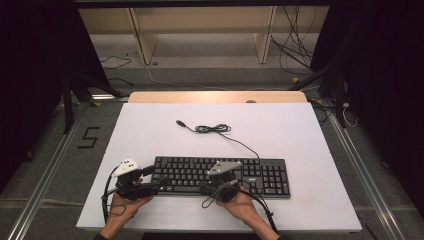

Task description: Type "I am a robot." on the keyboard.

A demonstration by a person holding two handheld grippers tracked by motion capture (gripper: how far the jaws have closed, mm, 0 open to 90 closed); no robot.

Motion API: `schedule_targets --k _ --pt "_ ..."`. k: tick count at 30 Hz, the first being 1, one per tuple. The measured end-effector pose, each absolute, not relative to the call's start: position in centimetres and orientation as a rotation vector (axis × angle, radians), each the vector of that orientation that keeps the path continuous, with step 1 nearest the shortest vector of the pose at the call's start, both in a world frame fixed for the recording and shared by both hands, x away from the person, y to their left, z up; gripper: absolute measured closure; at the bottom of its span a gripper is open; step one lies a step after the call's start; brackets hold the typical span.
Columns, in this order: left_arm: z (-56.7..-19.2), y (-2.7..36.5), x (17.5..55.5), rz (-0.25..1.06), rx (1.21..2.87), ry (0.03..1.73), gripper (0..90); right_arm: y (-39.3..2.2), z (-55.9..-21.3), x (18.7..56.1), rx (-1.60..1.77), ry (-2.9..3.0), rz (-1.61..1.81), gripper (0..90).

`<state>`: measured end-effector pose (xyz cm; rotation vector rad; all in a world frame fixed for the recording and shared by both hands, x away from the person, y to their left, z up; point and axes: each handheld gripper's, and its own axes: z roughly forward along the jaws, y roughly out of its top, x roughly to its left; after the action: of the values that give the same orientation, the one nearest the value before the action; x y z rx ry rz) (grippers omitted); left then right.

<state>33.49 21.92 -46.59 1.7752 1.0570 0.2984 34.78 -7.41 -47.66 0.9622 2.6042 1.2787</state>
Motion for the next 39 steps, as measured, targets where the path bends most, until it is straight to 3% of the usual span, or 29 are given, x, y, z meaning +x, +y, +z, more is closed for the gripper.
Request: schedule_targets --k 22,30,39 --pt "-46.7 21.9 33.6 0.297 1.773 1.067 25.0 -7.2 -48.4 34.7 0.987 2.601 1.251 90.0" --pt "-46.8 22.0 33.8 0.304 1.776 1.098 29.5 -7.9 -47.6 34.9 0.993 2.569 1.339 72.9" --pt "-47.0 22.0 34.0 0.288 1.785 1.097 47.1 -8.2 -46.7 34.6 0.973 2.569 1.402 58.7"
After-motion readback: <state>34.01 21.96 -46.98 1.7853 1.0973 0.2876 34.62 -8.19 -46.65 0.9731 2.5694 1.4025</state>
